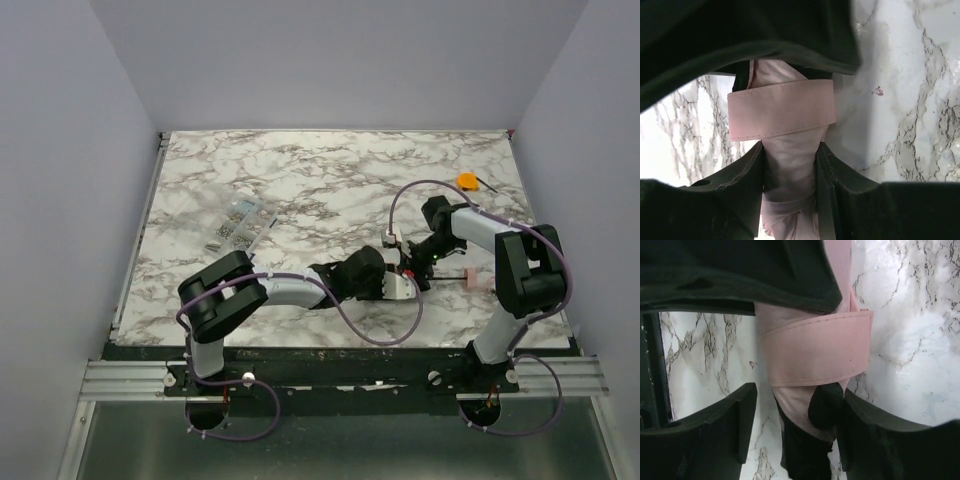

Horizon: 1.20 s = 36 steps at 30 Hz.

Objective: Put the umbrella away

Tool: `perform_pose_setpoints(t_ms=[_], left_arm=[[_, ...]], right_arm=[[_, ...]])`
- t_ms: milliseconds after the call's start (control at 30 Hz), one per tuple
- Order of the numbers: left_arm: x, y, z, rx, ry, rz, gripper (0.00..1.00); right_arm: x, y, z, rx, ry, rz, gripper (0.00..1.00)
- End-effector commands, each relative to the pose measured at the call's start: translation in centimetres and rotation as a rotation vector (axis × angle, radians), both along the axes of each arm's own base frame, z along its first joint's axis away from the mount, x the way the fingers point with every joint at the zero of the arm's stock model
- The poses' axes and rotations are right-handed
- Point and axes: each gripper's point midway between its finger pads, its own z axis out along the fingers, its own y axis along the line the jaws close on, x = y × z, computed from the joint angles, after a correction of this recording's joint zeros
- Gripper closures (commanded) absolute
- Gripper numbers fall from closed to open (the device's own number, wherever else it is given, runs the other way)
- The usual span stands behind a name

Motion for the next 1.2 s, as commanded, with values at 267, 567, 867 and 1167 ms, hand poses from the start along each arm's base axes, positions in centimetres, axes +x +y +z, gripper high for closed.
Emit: perform_pose_setpoints(t_ms=[267, 567, 867, 1167], left_arm=[[-8.4, 9.1, -11.5, 0.286, 0.79, 0.119, 0.88], [-8.5, 9.4, -11.9, 0.285, 1.067, 0.176, 0.89], [-8.7, 9.2, -11.9, 0.314, 1.273, 0.217, 0.89], [-9.0, 8.4, -11.7, 0.319, 1.406, 0.229, 0.89]], right_arm=[[8.0, -2.8, 8.9, 0.152, -0.371, -0.207, 0.07], [1.8, -0.9, 8.1, 0.288, -0.618, 0.195, 0.0], [1.6, -1.9, 3.1, 0.144, -0.644, 0.267, 0.01], [1.2, -1.6, -0.4, 0.058, -0.614, 0.261, 0.11]])
